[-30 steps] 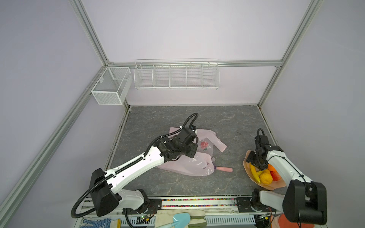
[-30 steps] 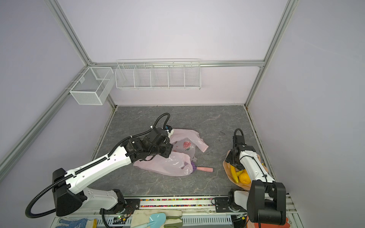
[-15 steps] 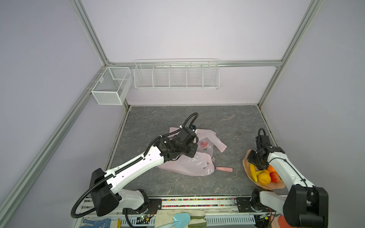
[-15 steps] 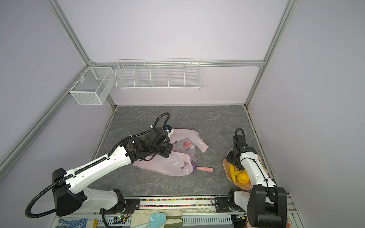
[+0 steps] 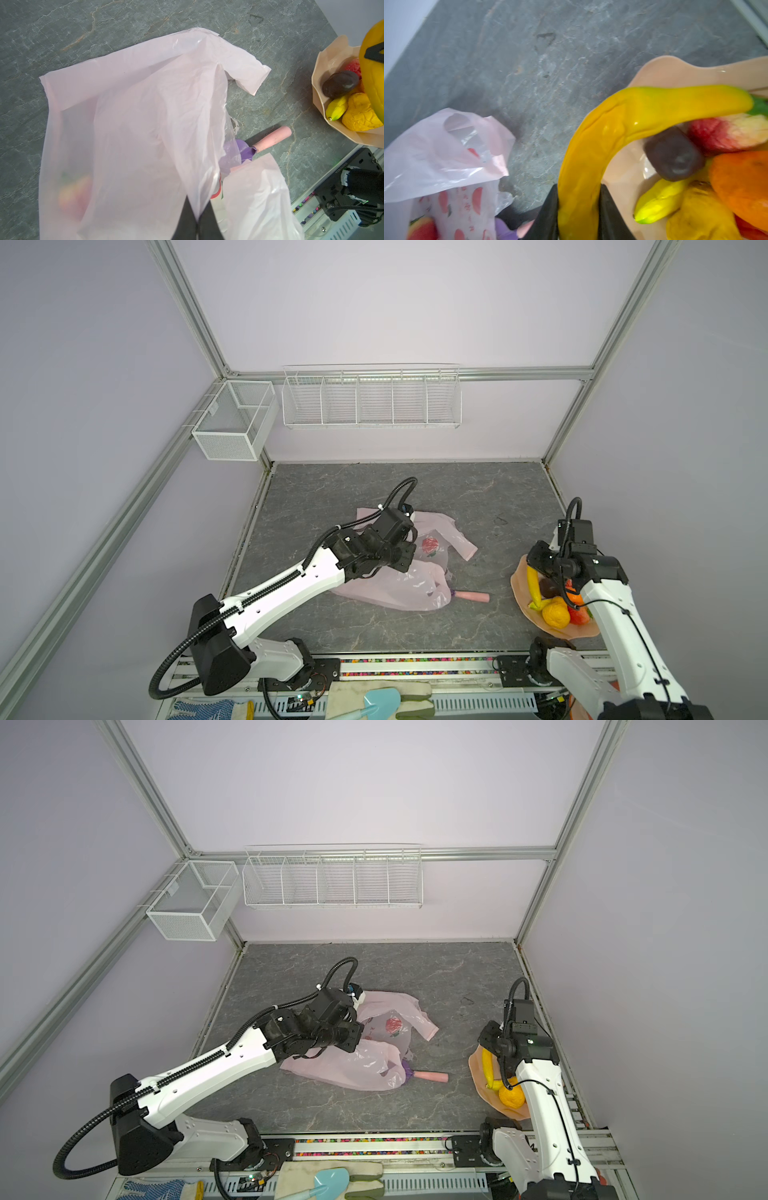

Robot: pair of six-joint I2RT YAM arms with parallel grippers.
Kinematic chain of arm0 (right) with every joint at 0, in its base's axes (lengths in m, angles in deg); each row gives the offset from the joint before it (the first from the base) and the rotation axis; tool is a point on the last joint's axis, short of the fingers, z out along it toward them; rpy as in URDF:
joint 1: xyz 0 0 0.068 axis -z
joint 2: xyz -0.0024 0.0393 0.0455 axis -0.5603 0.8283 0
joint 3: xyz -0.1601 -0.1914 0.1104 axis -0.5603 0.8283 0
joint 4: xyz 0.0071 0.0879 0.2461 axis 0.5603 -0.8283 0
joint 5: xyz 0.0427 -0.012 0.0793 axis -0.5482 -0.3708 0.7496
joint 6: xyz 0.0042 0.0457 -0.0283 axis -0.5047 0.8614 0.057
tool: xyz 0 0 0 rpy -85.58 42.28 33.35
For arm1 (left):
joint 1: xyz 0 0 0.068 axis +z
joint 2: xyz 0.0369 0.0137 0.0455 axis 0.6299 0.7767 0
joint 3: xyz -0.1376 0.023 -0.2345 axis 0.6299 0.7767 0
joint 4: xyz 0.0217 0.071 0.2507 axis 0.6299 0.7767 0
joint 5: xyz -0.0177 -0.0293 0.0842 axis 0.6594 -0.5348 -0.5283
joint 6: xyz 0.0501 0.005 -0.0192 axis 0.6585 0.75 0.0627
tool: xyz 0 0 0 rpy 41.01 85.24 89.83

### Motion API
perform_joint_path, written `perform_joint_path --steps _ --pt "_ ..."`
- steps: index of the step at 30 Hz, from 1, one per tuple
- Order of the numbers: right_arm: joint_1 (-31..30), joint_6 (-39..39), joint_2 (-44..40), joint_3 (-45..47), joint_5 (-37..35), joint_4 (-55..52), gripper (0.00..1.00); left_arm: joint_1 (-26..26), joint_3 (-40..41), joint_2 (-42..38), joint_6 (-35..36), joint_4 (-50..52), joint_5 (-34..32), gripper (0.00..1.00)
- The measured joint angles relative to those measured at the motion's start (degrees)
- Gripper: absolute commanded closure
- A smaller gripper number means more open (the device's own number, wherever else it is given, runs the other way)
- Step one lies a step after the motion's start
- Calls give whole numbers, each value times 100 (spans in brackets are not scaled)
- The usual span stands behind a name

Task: Place the fruits into the plastic bag
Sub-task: Pick up the fruit from the plate, then place the fruit in the plastic bag.

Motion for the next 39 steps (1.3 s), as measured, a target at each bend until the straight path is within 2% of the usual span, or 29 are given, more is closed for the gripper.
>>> perform_joint_path --steps 5,10,16,22,29,39 --pt "-601 -476 -328 42 649 431 80 0 -17 11 0 4 24 100" --pt "-1335 -1003 -374 70 977 704 81 0 -85 66 0 2 55 100" --pt "-2524 -1799 -302 142 979 946 82 0 -221 201 0 13 111 100" --pt "-3340 -2625 87 140 920 1095 85 0 -280 240 0 39 129 100" --pt "-3869 -3300 839 72 894 1040 86 0 -352 264 0 92 125 100" --pt "-4378 -3541 1670 -140 732 1088 88 0 -461 275 2 162 127 100"
